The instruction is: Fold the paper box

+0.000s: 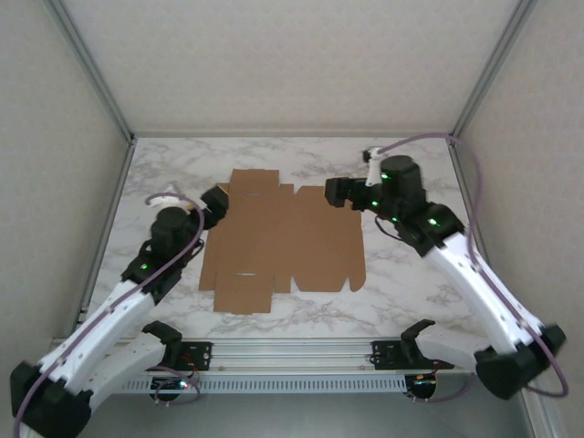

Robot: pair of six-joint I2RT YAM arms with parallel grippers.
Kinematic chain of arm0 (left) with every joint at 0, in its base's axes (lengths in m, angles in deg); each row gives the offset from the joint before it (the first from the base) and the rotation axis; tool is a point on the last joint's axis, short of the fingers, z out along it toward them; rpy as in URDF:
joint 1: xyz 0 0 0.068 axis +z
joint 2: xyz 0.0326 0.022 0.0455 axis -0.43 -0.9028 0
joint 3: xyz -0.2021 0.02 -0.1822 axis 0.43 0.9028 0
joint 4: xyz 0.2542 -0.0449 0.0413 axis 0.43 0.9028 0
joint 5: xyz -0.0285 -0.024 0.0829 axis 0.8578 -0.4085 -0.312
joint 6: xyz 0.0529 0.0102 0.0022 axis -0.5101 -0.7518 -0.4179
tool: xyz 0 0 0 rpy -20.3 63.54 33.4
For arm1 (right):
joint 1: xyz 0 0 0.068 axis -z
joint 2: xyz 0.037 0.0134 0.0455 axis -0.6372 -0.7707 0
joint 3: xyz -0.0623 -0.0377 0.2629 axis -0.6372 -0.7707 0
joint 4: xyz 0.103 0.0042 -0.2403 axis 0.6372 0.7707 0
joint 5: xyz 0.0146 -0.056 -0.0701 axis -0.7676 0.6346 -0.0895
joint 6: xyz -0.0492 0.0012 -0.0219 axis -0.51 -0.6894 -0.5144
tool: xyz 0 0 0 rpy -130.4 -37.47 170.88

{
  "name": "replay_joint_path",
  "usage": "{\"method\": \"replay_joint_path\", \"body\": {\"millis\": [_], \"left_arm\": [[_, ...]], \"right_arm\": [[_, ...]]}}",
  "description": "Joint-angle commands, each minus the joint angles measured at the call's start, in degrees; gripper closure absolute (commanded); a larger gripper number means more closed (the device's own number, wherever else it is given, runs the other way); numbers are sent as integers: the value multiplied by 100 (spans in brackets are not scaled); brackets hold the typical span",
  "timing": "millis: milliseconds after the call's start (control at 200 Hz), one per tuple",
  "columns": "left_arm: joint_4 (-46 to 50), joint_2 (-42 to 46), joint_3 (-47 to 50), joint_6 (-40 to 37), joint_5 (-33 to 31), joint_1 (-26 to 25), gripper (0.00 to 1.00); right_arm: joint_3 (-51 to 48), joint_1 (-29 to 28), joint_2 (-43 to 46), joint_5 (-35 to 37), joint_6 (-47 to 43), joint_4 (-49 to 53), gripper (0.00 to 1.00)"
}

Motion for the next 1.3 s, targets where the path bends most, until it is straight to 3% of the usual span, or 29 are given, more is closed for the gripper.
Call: {"method": "replay_joint_path", "body": {"millis": [0, 80, 160, 215, 265, 345, 411, 511, 596, 646, 781, 991, 1297], "left_arm": [[159, -575, 298, 408, 837, -177, 0], [-97, -800, 470, 394, 878, -282, 3], [-63, -1114, 438, 364, 949, -280, 22], [-54, -1368, 417, 331, 1184, -280, 44], [-112, -1596, 403, 298, 1483, -284, 62], [-118, -1987, 359, 285, 1846, -288, 80], [-54, -2251, 303, 314, 1931, -286, 87], [-166, -2466, 385, 508, 1895, -287, 95], [-180, -2699, 406, 636, 1738, -280, 96], [-232, -2834, 423, 720, 1733, -271, 95], [-413, -3127, 437, 868, 1864, -271, 96], [-350, -3329, 462, 838, 1857, -280, 97], [-565, -3764, 412, 939, 2315, -286, 97]], "right_arm": [[-295, -8, -504, 23, 233, 423, 8], [-264, 11, -1044, 119, 138, 482, 38], [-143, 3, -1658, -183, 213, 610, 64], [-183, -15, -1950, -255, 319, 598, 76], [-259, -11, -2150, -237, 378, 564, 81], [-400, -16, -2276, -171, 470, 534, 92], [-594, -17, -2162, -154, 613, 483, 91], [-981, -11, -1726, -207, 870, 472, 74], [-1407, 38, -1354, -480, 1050, 377, 61], [-1657, 54, -1257, -725, 1174, 286, 59], [-2215, 61, -1295, -1139, 1486, -58, 65], [-2268, 77, -1963, -664, 1626, -123, 84], [-1302, 442, -3627, -224, 1511, -281, 82]]}}
